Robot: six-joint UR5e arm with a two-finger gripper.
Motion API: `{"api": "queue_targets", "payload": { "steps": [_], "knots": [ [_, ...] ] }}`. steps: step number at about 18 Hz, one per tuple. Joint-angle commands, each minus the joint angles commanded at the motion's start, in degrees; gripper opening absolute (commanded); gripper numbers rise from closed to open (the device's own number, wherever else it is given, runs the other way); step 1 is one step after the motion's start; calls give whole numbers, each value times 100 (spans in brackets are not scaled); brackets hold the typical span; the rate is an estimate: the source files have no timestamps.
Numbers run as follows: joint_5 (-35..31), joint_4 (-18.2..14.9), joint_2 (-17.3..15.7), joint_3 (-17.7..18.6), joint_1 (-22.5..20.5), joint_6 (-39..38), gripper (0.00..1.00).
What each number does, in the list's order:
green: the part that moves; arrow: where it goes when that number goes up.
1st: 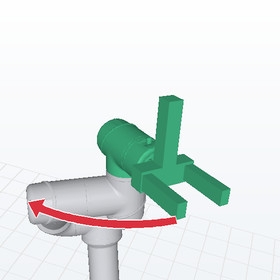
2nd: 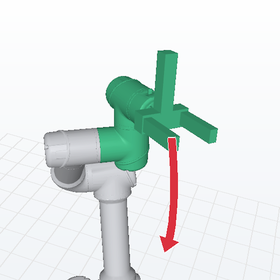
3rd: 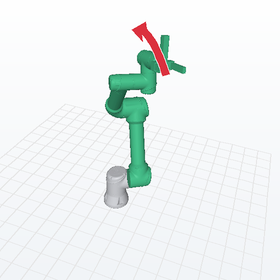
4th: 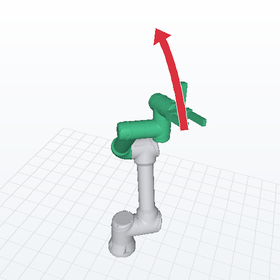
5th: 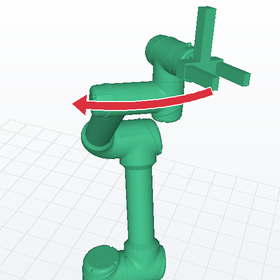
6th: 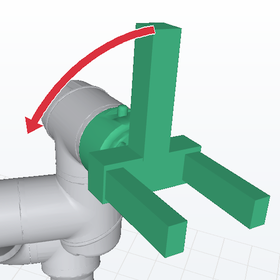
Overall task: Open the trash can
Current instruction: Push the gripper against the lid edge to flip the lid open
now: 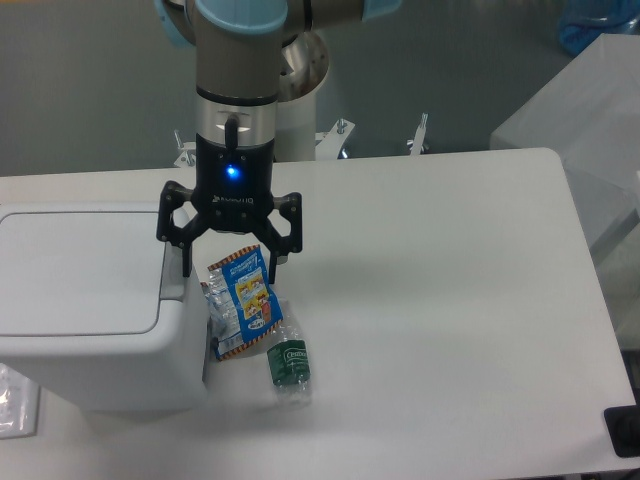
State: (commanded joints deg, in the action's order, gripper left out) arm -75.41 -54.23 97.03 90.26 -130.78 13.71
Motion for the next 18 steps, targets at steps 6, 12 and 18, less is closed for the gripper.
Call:
{"api": "queue_targets", "payload": {
  "steps": [6, 12, 18],
  "knots": [
    [0, 0, 35, 18, 26, 9, 100],
    [0, 0, 88, 35, 44, 0, 100],
    [0, 0, 97, 44, 70, 0, 100]
  ]
}}
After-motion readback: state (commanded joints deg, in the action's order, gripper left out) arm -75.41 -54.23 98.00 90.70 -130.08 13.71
